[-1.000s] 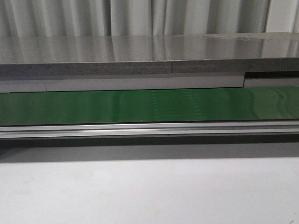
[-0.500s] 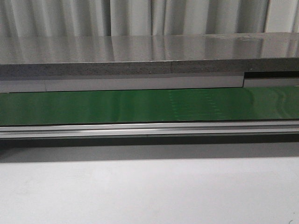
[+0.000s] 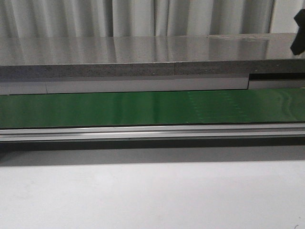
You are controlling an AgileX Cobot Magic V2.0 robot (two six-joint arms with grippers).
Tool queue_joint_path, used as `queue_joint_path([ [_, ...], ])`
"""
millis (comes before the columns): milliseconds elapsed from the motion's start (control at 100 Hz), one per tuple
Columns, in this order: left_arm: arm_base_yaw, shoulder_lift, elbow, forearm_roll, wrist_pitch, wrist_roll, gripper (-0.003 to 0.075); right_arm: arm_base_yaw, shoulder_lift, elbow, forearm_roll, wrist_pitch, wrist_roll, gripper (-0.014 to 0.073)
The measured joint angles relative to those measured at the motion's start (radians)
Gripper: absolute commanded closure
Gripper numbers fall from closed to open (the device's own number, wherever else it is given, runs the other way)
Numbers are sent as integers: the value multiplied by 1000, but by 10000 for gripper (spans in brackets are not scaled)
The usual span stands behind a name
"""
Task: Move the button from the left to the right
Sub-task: 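Open the right gripper to release the button in the bin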
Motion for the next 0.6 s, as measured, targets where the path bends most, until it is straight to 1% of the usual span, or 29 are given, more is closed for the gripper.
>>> queue_joint_path([
  [150,0,0,0,0,0,0,740,80,-25,0,-61,0,88,128],
  [360,0,0,0,0,0,0,740,191,-99,38,-218,-19,246,128],
  [460,0,0,0,0,0,0,740,227,-167,102,-284,-55,308,128],
  [600,0,0,0,0,0,0,740,246,-280,215,-311,-115,332,128],
])
